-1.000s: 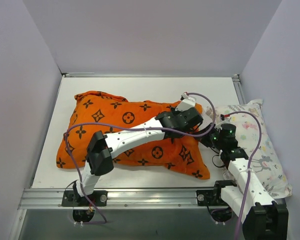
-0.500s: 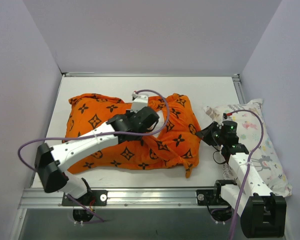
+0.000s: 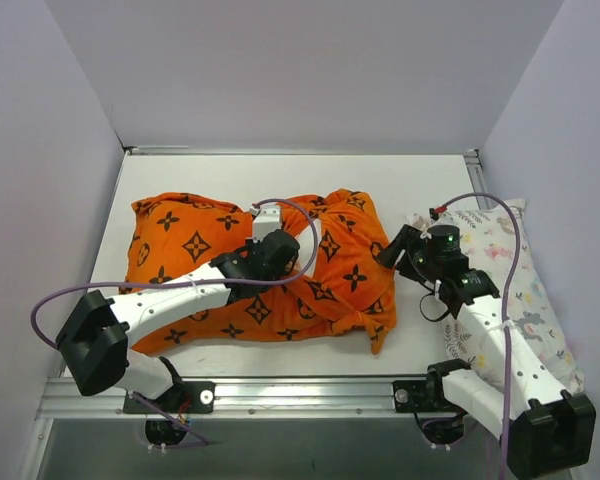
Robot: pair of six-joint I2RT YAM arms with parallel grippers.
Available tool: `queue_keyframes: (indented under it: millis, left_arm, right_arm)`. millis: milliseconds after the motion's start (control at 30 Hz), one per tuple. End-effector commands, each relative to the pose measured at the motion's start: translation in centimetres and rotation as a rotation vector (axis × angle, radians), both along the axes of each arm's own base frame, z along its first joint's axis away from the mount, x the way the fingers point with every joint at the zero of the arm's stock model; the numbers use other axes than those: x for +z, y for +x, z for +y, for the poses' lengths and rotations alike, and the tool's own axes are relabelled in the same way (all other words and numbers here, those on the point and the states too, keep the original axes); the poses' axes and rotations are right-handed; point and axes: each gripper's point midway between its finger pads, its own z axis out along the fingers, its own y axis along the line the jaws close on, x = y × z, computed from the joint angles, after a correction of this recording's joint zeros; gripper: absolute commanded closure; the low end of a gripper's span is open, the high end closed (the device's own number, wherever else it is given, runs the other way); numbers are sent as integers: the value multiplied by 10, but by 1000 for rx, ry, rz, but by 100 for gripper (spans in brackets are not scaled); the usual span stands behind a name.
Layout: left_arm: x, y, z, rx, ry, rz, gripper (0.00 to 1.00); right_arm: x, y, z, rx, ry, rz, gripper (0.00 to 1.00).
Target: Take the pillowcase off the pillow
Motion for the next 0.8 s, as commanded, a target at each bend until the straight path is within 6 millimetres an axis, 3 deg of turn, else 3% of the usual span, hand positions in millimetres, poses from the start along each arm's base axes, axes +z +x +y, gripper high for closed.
queue_keyframes:
  millis: [0,133,233,267,300,400,433,467,600,667,700,767]
  left_arm:
    - [-41,-15,-27,-80,-79,127,100]
    - [-45,-12,-31,-75,-107,124,100]
    - [-47,-10,-30,-61,-155,123,100]
    - [-48,-10,-31,-64,-173,130,100]
    - [-47,-6,-30,-58,-188,126,100]
    - [-52,-6,-26,-47,-200,133,100]
    - [-51,-3,-23,-35,-214,130,100]
    - [-57,-6,-20,-34,-219,142,100]
    - [-59,-3,-17,-29,-262,138,100]
    - [-63,-2,-11,-11,-253,148,100]
    - [-68,-2,-6,2,-246,160,100]
    - [-76,3,8,48,-249,187,100]
  right_arm:
    - [40,-7,-2,15,-144,-79,37]
    - [73,-17,20,63,-260,-164,23]
    - [80,-18,53,151,-278,-169,19]
    - [69,-16,63,176,-321,-136,19]
    - [78,-14,73,189,-335,-151,18]
    - [66,-10,101,242,-407,-126,15]
    - [71,-6,108,242,-406,-132,15]
    - [56,0,112,247,-441,-96,14]
    - [34,8,120,270,-506,-34,14]
    - [24,9,109,250,-538,-13,21]
    - [20,6,100,238,-556,8,38]
    - [13,-1,73,202,-568,33,56]
